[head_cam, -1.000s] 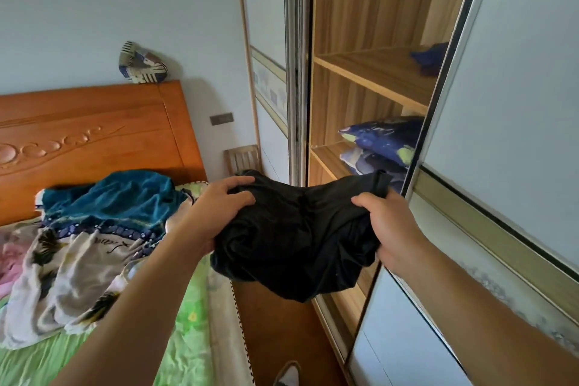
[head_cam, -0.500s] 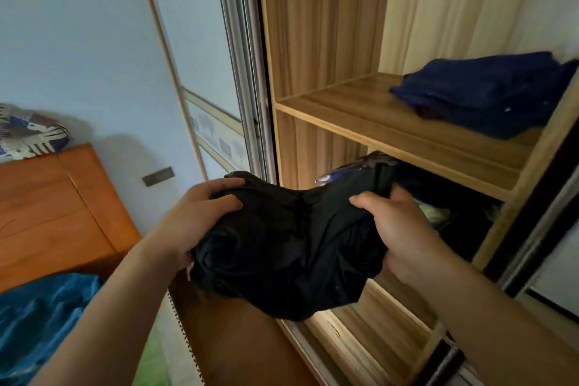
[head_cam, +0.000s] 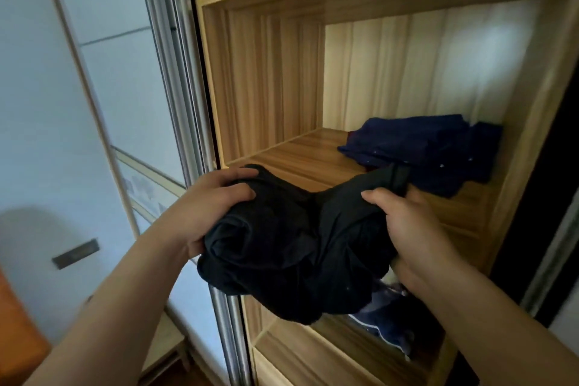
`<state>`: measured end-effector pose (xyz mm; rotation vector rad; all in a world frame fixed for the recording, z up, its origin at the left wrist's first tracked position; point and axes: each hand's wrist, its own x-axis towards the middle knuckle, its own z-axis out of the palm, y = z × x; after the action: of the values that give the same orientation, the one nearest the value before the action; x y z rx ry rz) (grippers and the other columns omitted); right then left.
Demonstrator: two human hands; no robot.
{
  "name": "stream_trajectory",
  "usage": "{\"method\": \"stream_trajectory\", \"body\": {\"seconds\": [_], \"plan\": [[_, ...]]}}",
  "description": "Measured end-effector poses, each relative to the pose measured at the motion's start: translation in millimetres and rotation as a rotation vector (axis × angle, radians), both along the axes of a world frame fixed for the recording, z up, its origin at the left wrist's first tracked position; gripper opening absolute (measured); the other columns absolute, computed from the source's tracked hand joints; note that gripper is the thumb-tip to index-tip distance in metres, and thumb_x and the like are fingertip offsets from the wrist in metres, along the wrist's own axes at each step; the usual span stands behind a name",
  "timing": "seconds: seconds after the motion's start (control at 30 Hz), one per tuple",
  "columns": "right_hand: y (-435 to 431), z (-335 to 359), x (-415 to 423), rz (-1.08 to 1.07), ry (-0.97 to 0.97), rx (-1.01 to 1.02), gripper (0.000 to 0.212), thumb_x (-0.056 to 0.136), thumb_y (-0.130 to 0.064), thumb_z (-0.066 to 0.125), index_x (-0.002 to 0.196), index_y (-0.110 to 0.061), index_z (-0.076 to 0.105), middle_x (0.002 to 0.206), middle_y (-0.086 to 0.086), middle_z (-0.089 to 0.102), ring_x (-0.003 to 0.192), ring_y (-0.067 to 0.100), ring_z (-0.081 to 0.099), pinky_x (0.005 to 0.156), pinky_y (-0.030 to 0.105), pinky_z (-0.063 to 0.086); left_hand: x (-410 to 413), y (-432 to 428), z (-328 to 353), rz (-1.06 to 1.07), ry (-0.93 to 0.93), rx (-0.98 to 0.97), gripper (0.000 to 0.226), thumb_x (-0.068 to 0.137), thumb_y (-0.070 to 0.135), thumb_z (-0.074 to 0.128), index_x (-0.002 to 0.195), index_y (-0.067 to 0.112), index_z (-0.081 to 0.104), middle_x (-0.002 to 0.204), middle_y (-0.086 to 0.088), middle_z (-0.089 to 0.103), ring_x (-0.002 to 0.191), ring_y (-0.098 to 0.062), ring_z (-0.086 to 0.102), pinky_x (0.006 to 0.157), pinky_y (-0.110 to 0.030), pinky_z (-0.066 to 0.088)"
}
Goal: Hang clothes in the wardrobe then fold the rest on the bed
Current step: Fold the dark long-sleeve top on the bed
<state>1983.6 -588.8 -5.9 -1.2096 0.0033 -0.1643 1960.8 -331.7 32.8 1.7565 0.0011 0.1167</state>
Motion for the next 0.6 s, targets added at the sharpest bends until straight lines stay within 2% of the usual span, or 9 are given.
{"method": "stream_trajectory", "body": {"seconds": [0.07, 0.17, 0.27, 0.4, 0.5, 0.6], "plan": [[-1.3, 7.5, 14.2, -0.086, -0.018, 0.008, 0.032, 0.088, -0.012, 0.071, 0.119, -0.019, 0.067, 0.094, 0.005, 0.078, 0.078, 0.024, 0.077, 0.057, 0.032, 0.059, 26.2, -2.5, 7.5, -0.055, -0.005, -0.017, 0.035, 0.093, 0.007, 0.062, 0.125, 0.021, 0.069, 0.114, -0.008, 0.074, 0.1, -0.023, 0.073, 0.09, -0.04, 0.059], [-0.4, 18.6, 36.0, -0.202, -0.035, 0.03, 0.03, 0.087, -0.013, 0.07, 0.117, -0.019, 0.068, 0.094, 0.008, 0.078, 0.077, 0.025, 0.077, 0.06, 0.036, 0.061, 66.2, -3.8, 18.9, -0.141, -0.025, -0.036, 0.034, 0.093, 0.007, 0.062, 0.122, 0.022, 0.07, 0.112, -0.007, 0.075, 0.099, -0.021, 0.073, 0.084, -0.034, 0.06], [3.6, 30.2, 56.3, -0.281, -0.055, 0.044, 0.026, 0.089, -0.014, 0.069, 0.114, -0.019, 0.069, 0.088, 0.005, 0.078, 0.074, 0.024, 0.076, 0.052, 0.034, 0.059, 106.4, -5.0, 32.5, -0.216, -0.047, -0.034, 0.034, 0.092, 0.008, 0.062, 0.122, 0.024, 0.07, 0.114, -0.007, 0.073, 0.102, -0.023, 0.071, 0.091, -0.038, 0.058], [4.9, 47.6, 80.0, -0.367, -0.07, 0.034, 0.025, 0.09, -0.017, 0.069, 0.115, -0.018, 0.07, 0.095, 0.007, 0.078, 0.079, 0.025, 0.076, 0.055, 0.035, 0.06, 157.0, -12.3, 44.8, -0.324, -0.078, -0.083, 0.035, 0.093, 0.003, 0.06, 0.12, 0.022, 0.07, 0.103, -0.004, 0.075, 0.086, -0.015, 0.074, 0.068, -0.024, 0.059], [-0.4, 60.8, 97.2, -0.477, -0.065, 0.047, 0.023, 0.091, -0.018, 0.069, 0.114, -0.017, 0.07, 0.094, 0.009, 0.078, 0.077, 0.026, 0.076, 0.053, 0.034, 0.059, 197.4, -19.9, 51.9, -0.404, -0.08, -0.093, 0.036, 0.093, 0.006, 0.061, 0.122, 0.024, 0.07, 0.104, -0.003, 0.075, 0.085, -0.014, 0.074, 0.068, -0.025, 0.06], [-12.4, 72.2, 112.0, -0.547, -0.041, 0.036, 0.023, 0.091, -0.018, 0.07, 0.114, -0.017, 0.069, 0.098, 0.01, 0.077, 0.081, 0.029, 0.076, 0.06, 0.038, 0.061, 232.9, -36.4, 55.0, -0.482, -0.065, -0.146, 0.036, 0.093, 0.007, 0.062, 0.122, 0.025, 0.07, 0.104, -0.004, 0.076, 0.086, -0.016, 0.075, 0.067, -0.025, 0.059]]}}
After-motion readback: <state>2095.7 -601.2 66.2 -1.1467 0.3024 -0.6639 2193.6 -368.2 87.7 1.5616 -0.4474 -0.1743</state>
